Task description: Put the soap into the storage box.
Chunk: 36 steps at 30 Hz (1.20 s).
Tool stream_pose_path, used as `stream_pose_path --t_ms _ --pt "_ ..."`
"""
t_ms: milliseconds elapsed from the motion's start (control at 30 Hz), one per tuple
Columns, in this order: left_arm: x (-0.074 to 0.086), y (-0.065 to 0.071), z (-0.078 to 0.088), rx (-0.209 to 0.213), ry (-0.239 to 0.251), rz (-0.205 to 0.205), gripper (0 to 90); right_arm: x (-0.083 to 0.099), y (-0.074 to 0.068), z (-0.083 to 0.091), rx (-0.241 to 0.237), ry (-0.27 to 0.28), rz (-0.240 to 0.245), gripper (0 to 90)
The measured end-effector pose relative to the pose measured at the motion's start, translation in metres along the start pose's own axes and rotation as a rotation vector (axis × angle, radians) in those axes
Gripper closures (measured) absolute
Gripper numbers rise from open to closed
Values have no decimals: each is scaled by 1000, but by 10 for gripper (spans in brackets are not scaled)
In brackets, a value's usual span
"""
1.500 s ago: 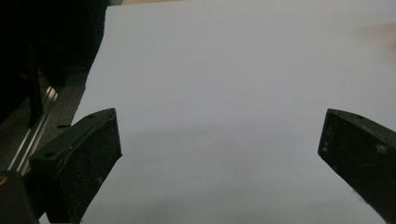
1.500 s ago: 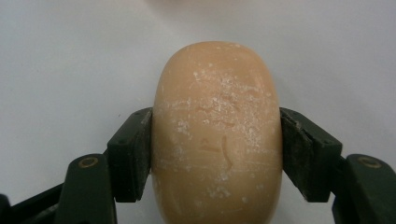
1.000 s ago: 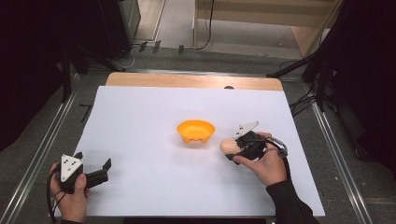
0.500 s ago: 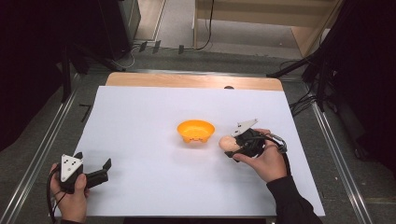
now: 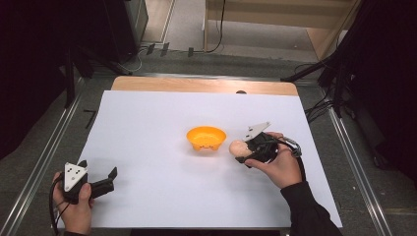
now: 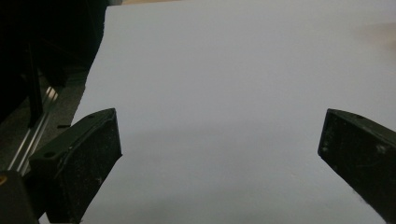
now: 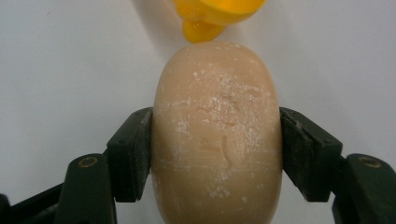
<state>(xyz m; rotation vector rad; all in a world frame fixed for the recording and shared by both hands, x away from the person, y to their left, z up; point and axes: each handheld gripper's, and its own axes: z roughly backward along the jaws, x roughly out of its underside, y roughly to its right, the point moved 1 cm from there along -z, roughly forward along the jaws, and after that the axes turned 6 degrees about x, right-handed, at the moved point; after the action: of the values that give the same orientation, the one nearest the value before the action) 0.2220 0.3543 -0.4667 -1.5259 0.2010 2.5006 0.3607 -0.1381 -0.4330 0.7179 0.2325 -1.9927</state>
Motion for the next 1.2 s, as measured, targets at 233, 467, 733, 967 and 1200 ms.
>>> stream_pose_path --t_ms 233,467,733,967,1200 --pt "0 0 -1 1 -1 8 0 -4 2 -2 -3 0 12 333" --pt "-2 -1 -6 -28 -53 20 0 -13 4 -1 -10 0 50 333" --pt "-2 -1 -5 -21 -46 18 1 -29 4 -1 -8 -10 101 333" --pt "-2 0 -5 -19 -52 8 3 -35 7 3 -16 -1 118 333" --pt "-1 1 -5 -24 -48 0 12 -42 12 8 -12 16 129 333"
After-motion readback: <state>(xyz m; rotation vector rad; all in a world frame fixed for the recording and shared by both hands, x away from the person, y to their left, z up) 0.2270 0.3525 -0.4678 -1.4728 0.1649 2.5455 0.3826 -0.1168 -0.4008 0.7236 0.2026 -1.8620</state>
